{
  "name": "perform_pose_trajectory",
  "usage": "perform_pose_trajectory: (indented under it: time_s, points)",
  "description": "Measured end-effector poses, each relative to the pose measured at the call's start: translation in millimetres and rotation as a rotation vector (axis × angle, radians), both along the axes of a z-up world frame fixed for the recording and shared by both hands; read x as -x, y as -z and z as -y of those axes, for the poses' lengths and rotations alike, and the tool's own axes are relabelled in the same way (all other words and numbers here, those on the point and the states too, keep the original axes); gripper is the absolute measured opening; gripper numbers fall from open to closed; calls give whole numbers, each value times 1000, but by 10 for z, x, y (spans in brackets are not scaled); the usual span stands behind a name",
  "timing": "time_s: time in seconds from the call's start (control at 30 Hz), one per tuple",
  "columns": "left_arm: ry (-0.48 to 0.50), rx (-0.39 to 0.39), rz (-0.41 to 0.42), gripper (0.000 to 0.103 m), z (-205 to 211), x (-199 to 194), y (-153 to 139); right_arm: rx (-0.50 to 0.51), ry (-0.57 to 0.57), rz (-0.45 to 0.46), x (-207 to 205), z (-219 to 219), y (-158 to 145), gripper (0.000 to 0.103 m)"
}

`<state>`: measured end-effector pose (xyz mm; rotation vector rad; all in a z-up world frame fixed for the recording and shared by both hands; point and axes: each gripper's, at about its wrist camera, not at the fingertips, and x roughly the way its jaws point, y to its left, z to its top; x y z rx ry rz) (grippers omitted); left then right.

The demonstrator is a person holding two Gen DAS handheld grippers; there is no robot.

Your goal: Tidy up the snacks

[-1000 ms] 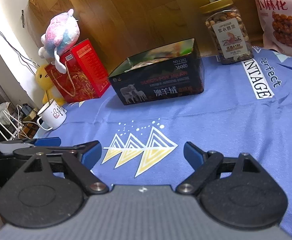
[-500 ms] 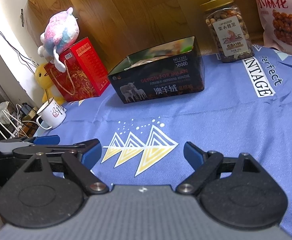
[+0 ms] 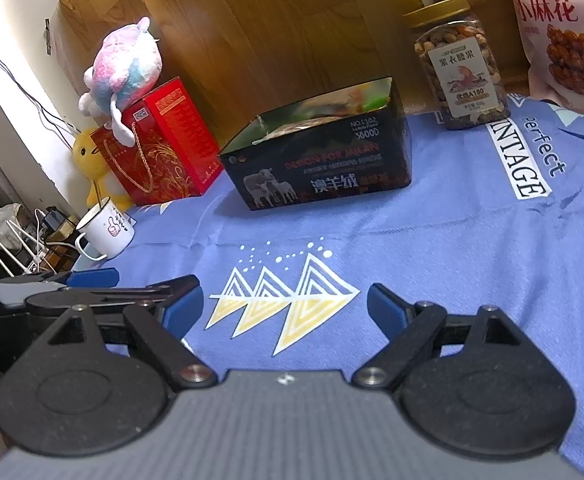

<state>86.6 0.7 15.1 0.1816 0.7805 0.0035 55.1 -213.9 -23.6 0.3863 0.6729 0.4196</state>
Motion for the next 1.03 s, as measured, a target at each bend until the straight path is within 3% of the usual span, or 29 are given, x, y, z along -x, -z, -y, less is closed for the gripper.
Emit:
perform_pose_trajectory:
  time_s: [0.8, 1.03]
  points:
    - [-2, -6, 25, 103, -35, 24, -11, 8, -2, 22, 16, -40, -16, 91]
    - [50, 0, 81, 103, 20, 111, -79, 8, 6, 25, 31, -2, -18, 91]
